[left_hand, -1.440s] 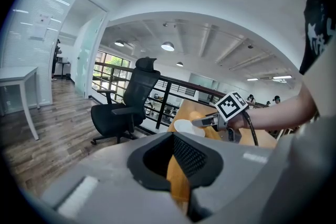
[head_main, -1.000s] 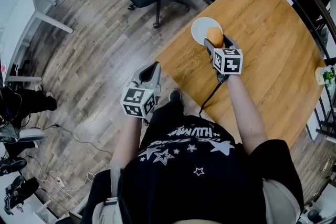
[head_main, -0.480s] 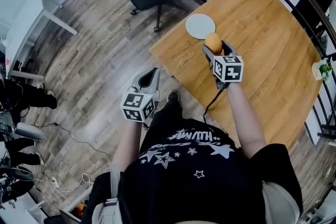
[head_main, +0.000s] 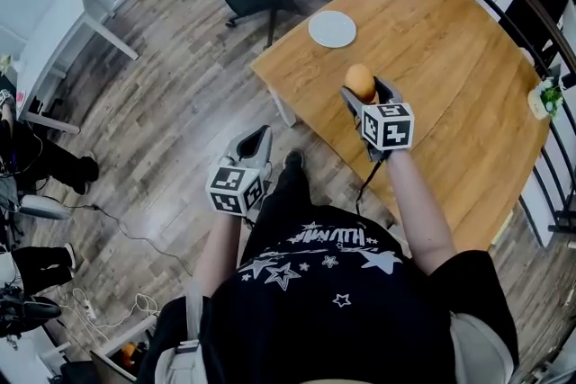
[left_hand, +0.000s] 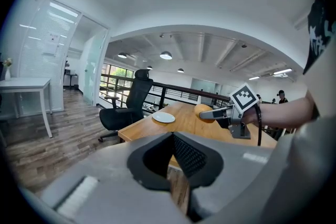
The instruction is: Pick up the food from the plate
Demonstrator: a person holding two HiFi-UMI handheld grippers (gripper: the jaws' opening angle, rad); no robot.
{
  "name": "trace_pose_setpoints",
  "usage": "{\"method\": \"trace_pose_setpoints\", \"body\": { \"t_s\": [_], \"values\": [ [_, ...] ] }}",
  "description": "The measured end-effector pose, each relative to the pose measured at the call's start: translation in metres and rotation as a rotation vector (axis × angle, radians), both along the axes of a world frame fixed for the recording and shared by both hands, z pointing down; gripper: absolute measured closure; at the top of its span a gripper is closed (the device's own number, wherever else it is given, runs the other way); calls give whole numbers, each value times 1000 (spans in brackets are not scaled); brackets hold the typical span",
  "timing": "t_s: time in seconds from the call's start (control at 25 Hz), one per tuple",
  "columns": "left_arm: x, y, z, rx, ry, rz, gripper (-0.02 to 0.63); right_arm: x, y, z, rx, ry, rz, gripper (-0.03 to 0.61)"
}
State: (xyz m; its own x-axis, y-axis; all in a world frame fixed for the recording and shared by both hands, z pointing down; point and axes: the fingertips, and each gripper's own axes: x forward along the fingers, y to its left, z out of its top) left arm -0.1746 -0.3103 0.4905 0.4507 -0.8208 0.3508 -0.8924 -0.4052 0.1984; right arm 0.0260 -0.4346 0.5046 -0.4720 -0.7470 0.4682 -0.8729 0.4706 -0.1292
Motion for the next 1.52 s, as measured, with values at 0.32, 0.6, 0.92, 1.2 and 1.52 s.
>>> {"method": "trace_pose_setpoints", "body": {
  "t_s": [0.32, 0.6, 0.92, 1.2, 1.52],
  "values": [
    [16, 57, -10, 10, -22, -21, 612, 18, 60, -1, -8, -44, -18, 236],
    [7, 104, -13, 21, -37, -90, 612, 8, 97, 9, -31, -82, -65, 236],
    [-13, 138, -11, 13, -26, -151, 612, -20, 118, 2, -15, -84, -139, 236],
    [-16, 178, -15, 12, -13, -157, 612, -32, 153, 3, -38, -89, -149, 236],
    [-32, 241, -4, -21, 4, -206, 612, -41, 203, 6, -40, -62, -156, 235]
  ]
}}
